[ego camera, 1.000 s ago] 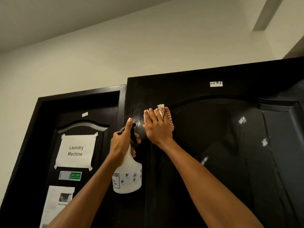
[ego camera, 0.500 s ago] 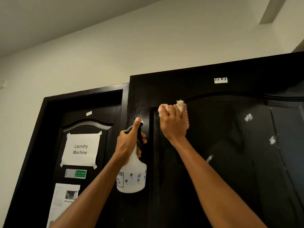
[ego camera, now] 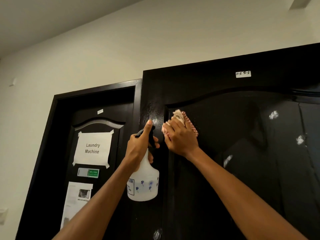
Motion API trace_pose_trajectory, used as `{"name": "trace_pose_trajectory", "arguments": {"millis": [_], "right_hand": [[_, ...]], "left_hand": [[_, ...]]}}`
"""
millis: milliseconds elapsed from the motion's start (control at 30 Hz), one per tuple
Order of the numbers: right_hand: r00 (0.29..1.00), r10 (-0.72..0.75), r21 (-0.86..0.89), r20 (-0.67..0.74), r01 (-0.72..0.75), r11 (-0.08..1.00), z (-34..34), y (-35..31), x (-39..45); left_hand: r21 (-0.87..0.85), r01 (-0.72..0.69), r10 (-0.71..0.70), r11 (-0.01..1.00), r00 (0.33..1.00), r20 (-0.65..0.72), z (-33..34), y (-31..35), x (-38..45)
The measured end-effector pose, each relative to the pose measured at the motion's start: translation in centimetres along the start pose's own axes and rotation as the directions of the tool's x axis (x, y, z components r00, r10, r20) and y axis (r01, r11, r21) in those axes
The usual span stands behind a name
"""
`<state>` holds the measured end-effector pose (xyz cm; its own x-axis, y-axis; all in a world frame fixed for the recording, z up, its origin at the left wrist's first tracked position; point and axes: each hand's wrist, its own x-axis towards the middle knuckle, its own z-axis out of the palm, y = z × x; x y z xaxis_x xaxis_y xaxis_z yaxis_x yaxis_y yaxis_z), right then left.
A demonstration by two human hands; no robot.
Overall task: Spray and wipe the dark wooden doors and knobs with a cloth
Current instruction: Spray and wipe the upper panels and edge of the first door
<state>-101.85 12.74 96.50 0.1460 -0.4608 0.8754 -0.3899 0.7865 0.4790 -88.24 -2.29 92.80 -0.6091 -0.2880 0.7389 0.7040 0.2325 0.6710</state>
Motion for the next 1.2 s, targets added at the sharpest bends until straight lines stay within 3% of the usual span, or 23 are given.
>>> {"name": "trace_pose_trajectory", "arguments": {"millis": [67, 167, 233, 300, 367, 467, 533, 700, 900, 1000, 1067, 1200], "right_hand": [[0.974, -0.215, 0.037, 0.064, 0.213, 0.976, -0.1, 0.5, -3.2], [0.833, -0.524, 0.061, 0.177, 0.522, 0.851, -0.7, 2.5, -4.3], [0.773, -0.606, -0.018, 0.189, 0.620, 0.785, -0.9, 4.6, -1.7], [0.856, -0.497, -0.138, 0.140, 0.514, 0.846, -1.5, 6.6, 2.0], [0.948, -0.257, -0.170, 0.186, 0.289, 0.942, -2.9, 8.0, 5.6], [0.965, -0.071, -0.151, 0.254, 0.112, 0.982, -3.3, 7.4, 7.6], [0.972, -0.088, -0.097, 0.218, 0.111, 0.989, -2.9, 6.6, 6.5], [0.936, -0.269, -0.036, 0.229, 0.284, 0.958, -2.3, 5.1, 2.9], [0.772, -0.554, 0.120, 0.313, 0.546, 0.829, -1.7, 1.7, -6.0], [0.717, -0.609, 0.092, 0.339, 0.619, 0.780, -1.5, 1.4, -6.8], [0.760, -0.554, 0.009, 0.339, 0.587, 0.810, -1.6, 2.2, -5.0], [0.882, -0.320, -0.089, 0.347, 0.371, 0.925, -2.9, 4.5, 1.0]], "left_hand": [[-0.018, 0.005, -0.005, 1.000, 1.000, 0.012, 0.3, -0.2, -0.3], [0.010, 0.002, -0.002, 1.000, 0.999, 0.035, 0.6, 0.0, -0.7], [0.012, -0.009, 0.008, 1.000, 0.999, 0.032, 0.7, 0.4, -0.4], [0.006, -0.017, 0.017, 1.000, 0.999, 0.035, 0.7, 0.8, 0.0], [0.004, -0.022, 0.021, 1.000, 0.999, 0.042, 0.8, 0.6, 0.2], [0.001, -0.009, 0.009, 1.000, 0.999, 0.045, 0.9, -0.1, 0.1], [0.000, 0.000, 0.000, 1.000, 0.999, 0.041, 0.9, -0.5, 0.0], [-0.001, 0.008, -0.008, 1.000, 1.000, 0.027, 1.1, -0.5, -0.2], [-0.001, -0.003, 0.003, 1.000, 1.000, -0.008, 1.0, 0.0, -1.0], [0.002, -0.007, 0.007, 1.000, 1.000, -0.026, 1.1, 0.6, -1.4], [-0.007, -0.011, 0.011, 1.000, 0.999, -0.036, 1.3, 1.1, -1.7], [0.009, -0.014, 0.015, 1.000, 0.999, -0.040, 1.5, 2.0, -1.7]]}}
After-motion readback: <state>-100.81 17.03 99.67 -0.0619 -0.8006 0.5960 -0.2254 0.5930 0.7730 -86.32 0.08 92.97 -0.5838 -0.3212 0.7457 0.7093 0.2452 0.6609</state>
